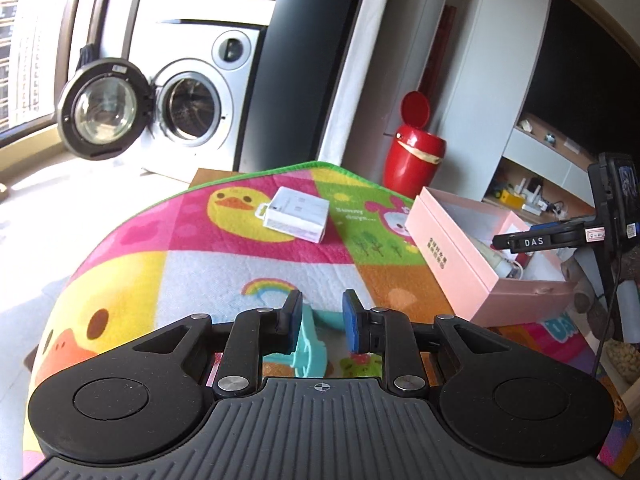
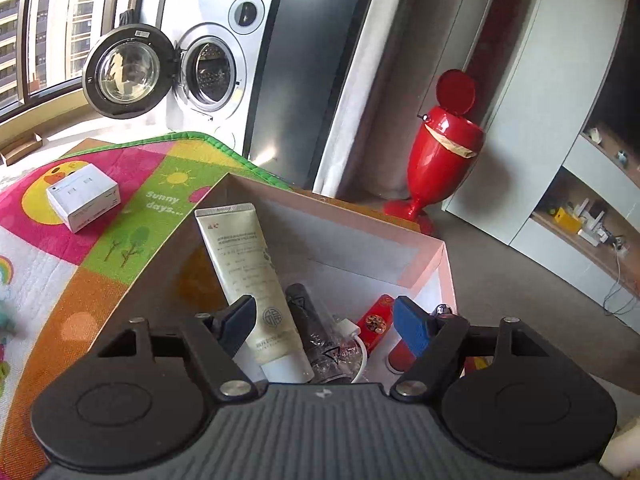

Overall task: Organize rigid objects
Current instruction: 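Grasp the teal piece with left while right grasps the white USB-C cable box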

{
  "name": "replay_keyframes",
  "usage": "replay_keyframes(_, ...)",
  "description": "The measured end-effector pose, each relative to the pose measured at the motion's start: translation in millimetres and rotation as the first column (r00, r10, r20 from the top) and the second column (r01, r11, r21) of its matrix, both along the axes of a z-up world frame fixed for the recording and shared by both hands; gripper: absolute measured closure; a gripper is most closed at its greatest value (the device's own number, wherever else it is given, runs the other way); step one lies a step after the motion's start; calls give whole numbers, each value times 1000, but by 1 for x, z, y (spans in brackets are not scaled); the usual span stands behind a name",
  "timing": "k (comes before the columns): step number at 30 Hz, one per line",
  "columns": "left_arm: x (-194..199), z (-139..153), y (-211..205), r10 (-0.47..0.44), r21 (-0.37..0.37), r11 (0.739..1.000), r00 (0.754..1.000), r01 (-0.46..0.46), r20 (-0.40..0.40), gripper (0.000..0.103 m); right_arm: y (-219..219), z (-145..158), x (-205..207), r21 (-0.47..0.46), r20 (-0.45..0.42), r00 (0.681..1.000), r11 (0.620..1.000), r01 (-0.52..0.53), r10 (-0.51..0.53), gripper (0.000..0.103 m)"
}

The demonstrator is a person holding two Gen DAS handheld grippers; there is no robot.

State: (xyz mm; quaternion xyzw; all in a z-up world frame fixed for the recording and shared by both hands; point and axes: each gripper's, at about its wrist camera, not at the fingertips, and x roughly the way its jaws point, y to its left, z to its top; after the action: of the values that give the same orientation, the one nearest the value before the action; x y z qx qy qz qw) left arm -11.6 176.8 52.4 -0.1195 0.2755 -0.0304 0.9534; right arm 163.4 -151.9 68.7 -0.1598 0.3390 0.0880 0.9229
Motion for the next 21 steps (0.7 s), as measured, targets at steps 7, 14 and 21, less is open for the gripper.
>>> replay_keyframes(7, 8, -29, 17, 64, -100, 993, 998, -66, -24, 79, 13, 31, -8, 186, -49, 991, 976, -112, 123, 27)
replay_keyframes(14, 19, -46, -6, -1, -55, 998, 1000, 0, -13, 78, 114, 45, 25, 323, -130, 953, 921, -219, 272, 6)
replay_keyframes(21, 16, -53, -6, -46, -84, 995, 999, 46, 8, 78, 224, 12, 58, 99, -116, 882, 888, -448, 458, 6)
